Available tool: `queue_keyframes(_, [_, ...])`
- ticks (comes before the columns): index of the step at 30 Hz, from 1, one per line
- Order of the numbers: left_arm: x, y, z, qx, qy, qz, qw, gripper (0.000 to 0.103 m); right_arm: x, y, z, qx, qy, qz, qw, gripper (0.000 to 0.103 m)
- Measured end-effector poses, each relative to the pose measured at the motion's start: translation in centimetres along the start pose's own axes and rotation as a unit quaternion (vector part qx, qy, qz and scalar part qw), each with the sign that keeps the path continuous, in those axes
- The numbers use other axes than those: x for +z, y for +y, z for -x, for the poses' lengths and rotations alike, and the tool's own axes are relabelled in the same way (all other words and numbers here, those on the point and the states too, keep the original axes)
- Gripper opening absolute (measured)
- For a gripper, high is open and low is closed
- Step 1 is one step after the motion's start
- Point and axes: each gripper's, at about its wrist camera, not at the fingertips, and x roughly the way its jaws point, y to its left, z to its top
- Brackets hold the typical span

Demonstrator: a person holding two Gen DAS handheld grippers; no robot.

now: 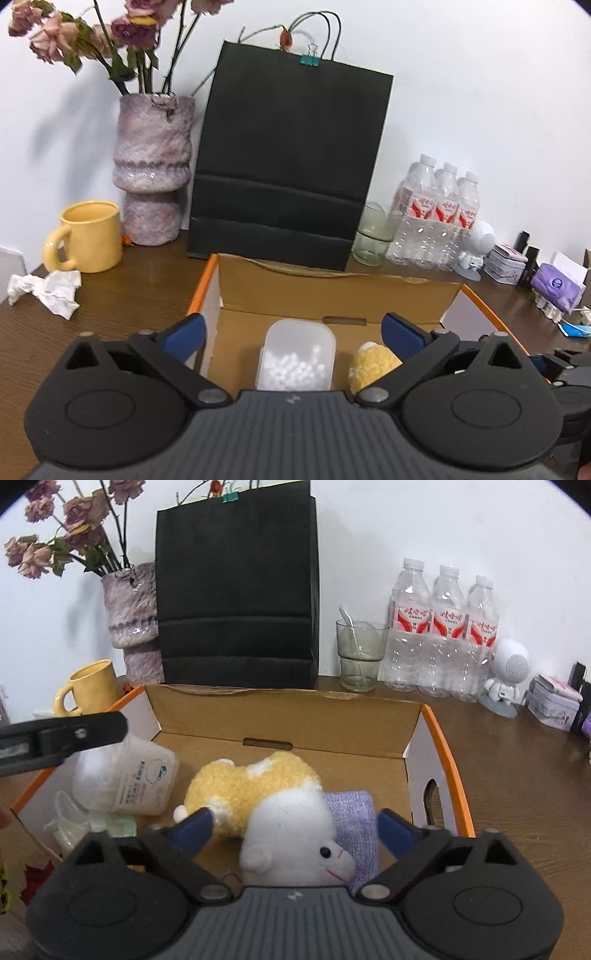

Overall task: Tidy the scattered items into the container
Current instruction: 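Lower both items into the box and open both tools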

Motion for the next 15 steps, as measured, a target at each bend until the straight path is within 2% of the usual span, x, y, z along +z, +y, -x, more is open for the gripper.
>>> queue_keyframes(5, [0.4,-0.2,0.7,0.007,-0.006,0.002,1.0,0.103,0.2,0.0,0.8,-0.002,0.0,0.001,1.0,0.103])
queue_keyframes(15, [0.9,-0.7,4.4,0.01,-0.035,-0.003,0.9993,0.103,0.8,0.3,4.6,0.008,-0.036,0.004,0.999,0.103])
